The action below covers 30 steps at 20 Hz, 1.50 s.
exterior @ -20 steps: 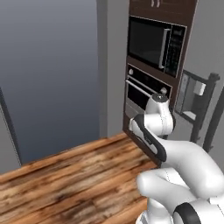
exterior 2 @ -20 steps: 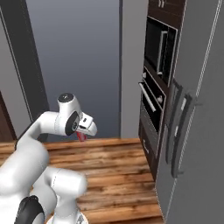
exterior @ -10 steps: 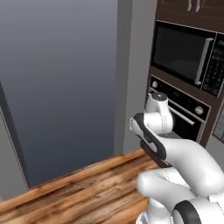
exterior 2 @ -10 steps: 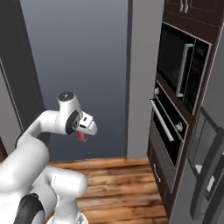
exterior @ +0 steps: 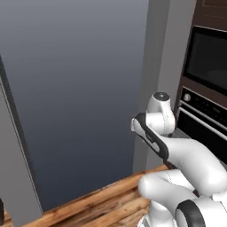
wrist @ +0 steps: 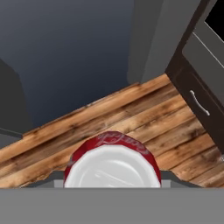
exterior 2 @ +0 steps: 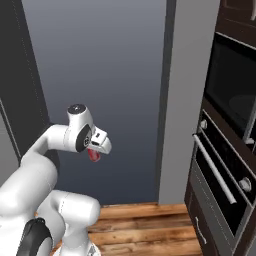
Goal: Four empty soda cans are scattered around the kitchen. Gather all the cans and cluster them next to the stove for recycling.
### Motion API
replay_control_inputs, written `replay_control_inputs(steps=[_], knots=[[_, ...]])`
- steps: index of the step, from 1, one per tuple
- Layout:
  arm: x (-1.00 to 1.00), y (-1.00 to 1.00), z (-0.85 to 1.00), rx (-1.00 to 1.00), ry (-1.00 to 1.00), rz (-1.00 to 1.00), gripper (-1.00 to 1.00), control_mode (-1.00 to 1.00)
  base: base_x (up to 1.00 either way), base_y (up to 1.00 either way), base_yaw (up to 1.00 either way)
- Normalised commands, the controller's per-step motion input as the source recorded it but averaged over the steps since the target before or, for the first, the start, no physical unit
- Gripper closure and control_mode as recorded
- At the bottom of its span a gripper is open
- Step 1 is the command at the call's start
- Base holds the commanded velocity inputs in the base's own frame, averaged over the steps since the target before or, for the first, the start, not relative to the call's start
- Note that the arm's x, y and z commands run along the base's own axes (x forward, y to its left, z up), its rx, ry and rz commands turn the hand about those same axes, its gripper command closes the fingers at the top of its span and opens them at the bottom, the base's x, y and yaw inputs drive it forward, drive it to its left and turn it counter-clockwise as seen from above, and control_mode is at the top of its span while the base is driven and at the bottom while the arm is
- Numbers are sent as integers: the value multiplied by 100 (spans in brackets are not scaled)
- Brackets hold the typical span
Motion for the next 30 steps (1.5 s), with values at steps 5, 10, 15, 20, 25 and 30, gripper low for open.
replay_control_inputs(steps=[5,10,15,20,25,30], knots=[[0,0,0,0,0,0,100,100,-30,99,0],[0,0,0,0,0,0,100,100,-22,99,0],[0,0,0,0,0,0,100,100,-27,96,1],[0,0,0,0,0,0,100,100,-7,100,1],[0,0,0,0,0,0,100,100,-2,100,0],[0,0,0,0,0,0,100,100,0,100,0]])
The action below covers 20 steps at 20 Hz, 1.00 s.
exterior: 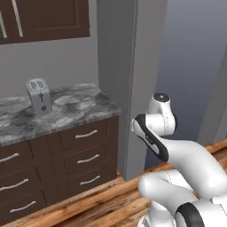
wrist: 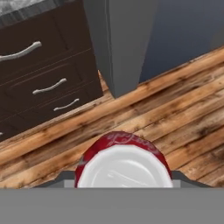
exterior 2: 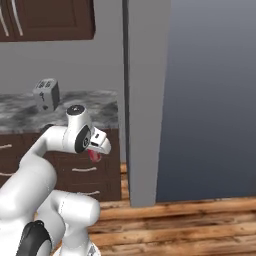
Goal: Four empty soda cans are scattered around the kitchen. Gather all the cans and cluster them next to the stove for recycling.
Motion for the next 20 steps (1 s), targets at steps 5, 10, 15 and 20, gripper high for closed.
replay_control_inputs(steps=[5,10,15,20], knots=[[0,0,0,0,0,0,100,100,1,100,3],[0,0,0,0,0,0,100,100,12,100,4],[0,0,0,0,0,0,100,100,26,100,3],[0,0,0,0,0,0,100,100,32,100,2]])
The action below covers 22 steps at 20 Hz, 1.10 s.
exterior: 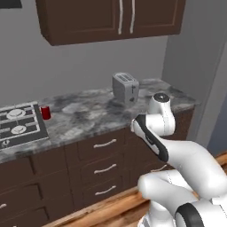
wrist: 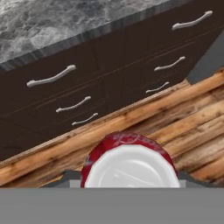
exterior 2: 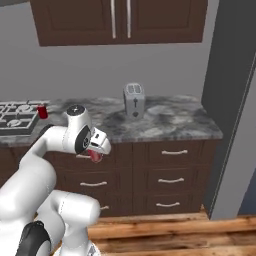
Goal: Four empty soda cans are scattered around the kitchen. Gather all the cans and cluster them next to the stove for recycling.
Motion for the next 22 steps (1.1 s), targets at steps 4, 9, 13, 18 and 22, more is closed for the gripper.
replay_control_inputs(steps=[4,9,13,18,22], knots=[[0,0,0,0,0,0,100,100,42,100,5],[0,0,0,0,0,0,100,100,49,99,5],[0,0,0,0,0,0,100,100,66,66,0],[0,0,0,0,0,0,100,100,33,36,0],[0,0,0,0,0,0,100,100,0,2,0]])
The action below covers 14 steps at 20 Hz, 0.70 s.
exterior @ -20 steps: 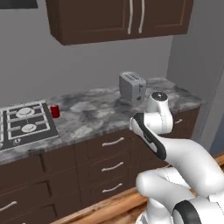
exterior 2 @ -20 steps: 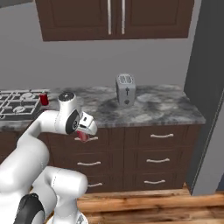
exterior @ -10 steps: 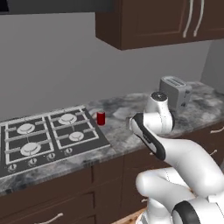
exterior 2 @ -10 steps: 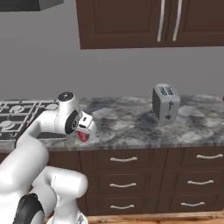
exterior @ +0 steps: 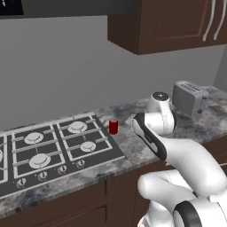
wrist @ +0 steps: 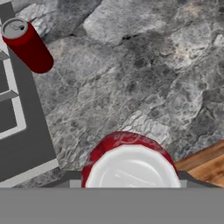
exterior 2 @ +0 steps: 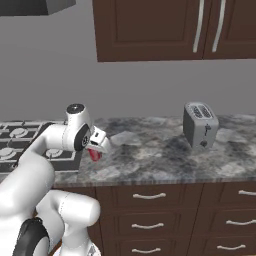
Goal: Four empty soda cans are scattered around the kitchen. Gather all the cans and cluster them next to the stove for recycling.
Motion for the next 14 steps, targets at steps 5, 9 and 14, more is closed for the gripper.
replay_control_inputs(steps=[5,9,14], knots=[[0,0,0,0,0,0,100,100,2,1,0],[48,19,0,-1,0,3,100,-100,0,0,0],[60,37,-1,0,3,24,100,-100,0,0,0]])
